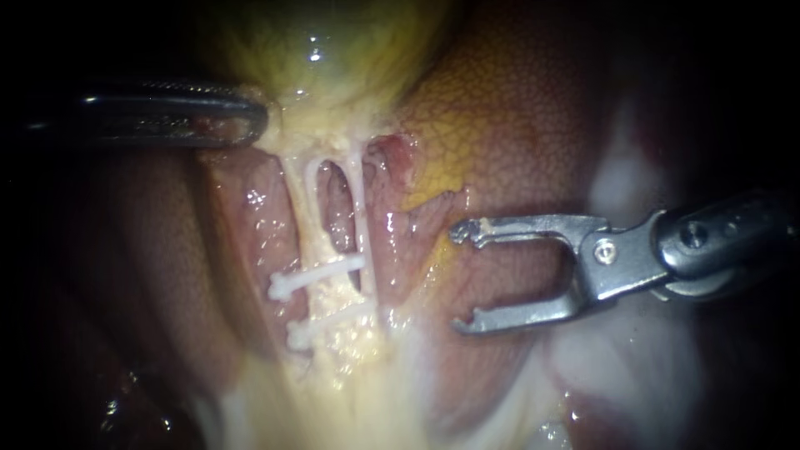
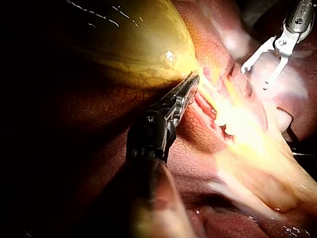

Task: Going back second clip left tube

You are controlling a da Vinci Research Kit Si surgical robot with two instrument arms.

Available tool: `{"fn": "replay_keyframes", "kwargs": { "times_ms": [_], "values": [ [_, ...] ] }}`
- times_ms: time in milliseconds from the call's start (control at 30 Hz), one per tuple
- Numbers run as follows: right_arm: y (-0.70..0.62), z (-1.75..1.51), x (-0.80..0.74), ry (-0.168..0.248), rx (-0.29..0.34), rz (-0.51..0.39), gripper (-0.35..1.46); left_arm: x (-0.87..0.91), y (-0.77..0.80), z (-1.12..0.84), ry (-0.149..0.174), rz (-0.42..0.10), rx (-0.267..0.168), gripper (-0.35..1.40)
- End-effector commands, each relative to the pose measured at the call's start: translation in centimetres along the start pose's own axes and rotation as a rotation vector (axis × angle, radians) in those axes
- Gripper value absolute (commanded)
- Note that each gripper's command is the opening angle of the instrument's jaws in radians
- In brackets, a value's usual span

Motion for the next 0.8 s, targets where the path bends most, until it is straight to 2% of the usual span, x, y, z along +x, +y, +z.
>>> {"fn": "replay_keyframes", "kwargs": {
  "times_ms": [33, 233, 367, 633, 800],
  "values": [
    [0.0, -0.01, -0.01, 0.0, 0.001, 0.0, 0.48, 0.0, 0.0, 0.0, 0.0, 0.0, 0.0, -0.35],
    [0.02, -0.04, -0.03, 0.0, 0.0, 0.001, 0.48, 0.02, -0.01, 0.05, -0.001, -0.005, -0.003, -0.35],
    [0.03, -0.06, -0.04, 0.0, 0.0, 0.001, 0.48, 0.09, 0.0, 0.15, 0.003, -0.007, -0.006, -0.35],
    [0.05, -0.11, -0.03, -0.001, -0.003, -0.002, 0.48, 0.32, 0.03, 0.51, 0.022, -0.012, 0.011, -0.35],
    [0.07, -0.15, -0.03, -0.002, -0.005, -0.006, 0.48, 0.39, 0.07, 0.67, 0.033, -0.013, 0.02, -0.35]
  ]
}}
